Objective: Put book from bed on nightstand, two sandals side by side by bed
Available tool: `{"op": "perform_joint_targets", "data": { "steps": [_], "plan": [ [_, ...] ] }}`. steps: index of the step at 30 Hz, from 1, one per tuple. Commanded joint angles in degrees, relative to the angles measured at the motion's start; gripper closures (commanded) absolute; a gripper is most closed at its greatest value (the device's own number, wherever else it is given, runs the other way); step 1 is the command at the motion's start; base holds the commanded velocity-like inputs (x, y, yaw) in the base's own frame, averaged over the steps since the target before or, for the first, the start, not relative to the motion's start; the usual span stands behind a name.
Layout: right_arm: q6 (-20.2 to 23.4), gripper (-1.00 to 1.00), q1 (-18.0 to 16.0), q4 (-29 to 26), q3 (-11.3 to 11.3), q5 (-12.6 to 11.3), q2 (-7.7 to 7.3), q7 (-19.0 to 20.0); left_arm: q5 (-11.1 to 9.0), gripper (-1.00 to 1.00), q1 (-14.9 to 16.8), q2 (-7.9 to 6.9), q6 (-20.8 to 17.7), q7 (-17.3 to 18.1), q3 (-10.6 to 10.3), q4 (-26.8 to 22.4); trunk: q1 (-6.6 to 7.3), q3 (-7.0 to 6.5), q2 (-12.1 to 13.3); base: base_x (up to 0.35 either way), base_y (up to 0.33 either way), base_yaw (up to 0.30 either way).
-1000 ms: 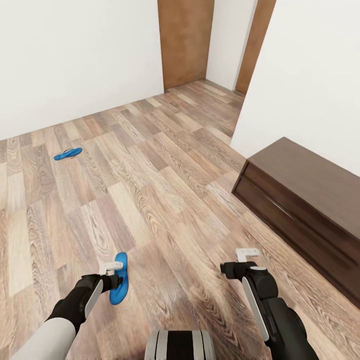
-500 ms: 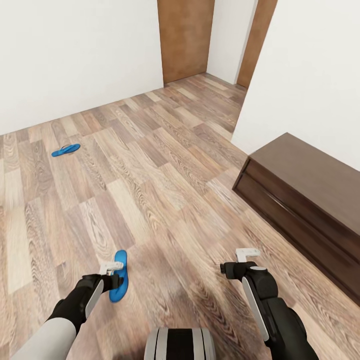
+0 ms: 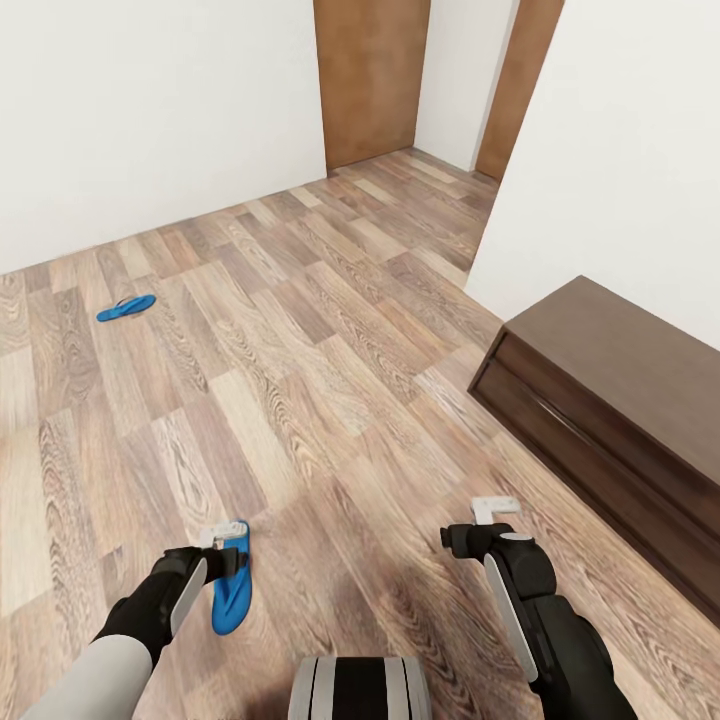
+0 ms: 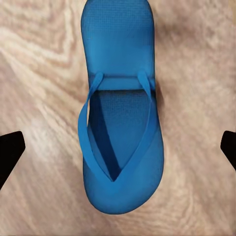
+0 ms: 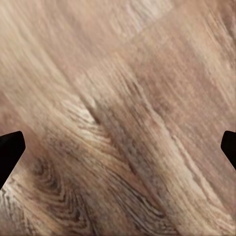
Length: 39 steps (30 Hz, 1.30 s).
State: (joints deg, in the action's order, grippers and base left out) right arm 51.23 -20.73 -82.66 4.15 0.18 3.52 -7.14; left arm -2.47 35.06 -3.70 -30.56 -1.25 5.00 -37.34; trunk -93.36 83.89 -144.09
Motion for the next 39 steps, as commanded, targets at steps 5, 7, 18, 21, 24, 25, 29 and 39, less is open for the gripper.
{"op": "perform_joint_targets", "data": {
  "steps": [5,7,18,21,24,25,29,39],
  "plan": [
    [0.3,-1.0,0.0,0.0,0.1,0.0,0.0,-0.2,-0.3,-1.0,0.0,-0.13,-0.4,-0.2,0.3,-0.1,-0.12,1.47,-0.1,0.003,0.0,0.0],
    [0.3,-1.0,0.0,0.0,0.1,0.0,0.0,-0.2,-0.3,-1.0,0.0,-0.11,-0.4,-0.2,0.3,-0.1,-0.17,2.08,-0.1,0.0,0.0,0.0],
    [0.3,-1.0,0.0,0.0,0.1,0.0,0.0,-0.2,-0.4,-1.0,0.0,-0.02,3.2,0.1,0.3,0.3,-0.45,5.44,-0.3,0.0,0.0,0.0],
    [0.3,-1.0,0.0,0.0,0.1,0.0,0.0,-0.2,-0.6,-1.0,0.0,-0.01,5.2,0.1,0.3,0.5,-0.51,6.13,-0.3,0.0,0.0,0.0],
    [0.3,-1.0,0.0,-0.1,0.1,0.0,0.0,-0.2,-0.6,-1.0,-0.1,0.0,7.9,0.1,0.3,1.0,-0.51,6.33,-0.3,0.0,0.0,0.0],
    [0.3,-1.0,0.0,-0.1,0.1,0.0,-0.01,-0.2,-0.7,-1.0,-0.1,0.0,8.9,0.1,0.3,1.2,-0.51,6.37,-0.3,0.0,0.0,0.0],
    [0.3,-1.0,-0.1,-0.1,0.1,0.0,0.0,-0.2,-0.7,-1.0,-0.1,0.01,10.5,0.6,0.3,1.9,-0.51,6.43,-0.3,0.0,0.0,0.0],
    [0.3,-1.0,0.0,-0.1,0.1,0.0,-0.01,-0.2,-0.6,-1.0,-0.2,0.01,11.4,3.3,0.3,2.3,-0.74,8.44,-0.4,0.0,0.0,0.0]
  ]
}}
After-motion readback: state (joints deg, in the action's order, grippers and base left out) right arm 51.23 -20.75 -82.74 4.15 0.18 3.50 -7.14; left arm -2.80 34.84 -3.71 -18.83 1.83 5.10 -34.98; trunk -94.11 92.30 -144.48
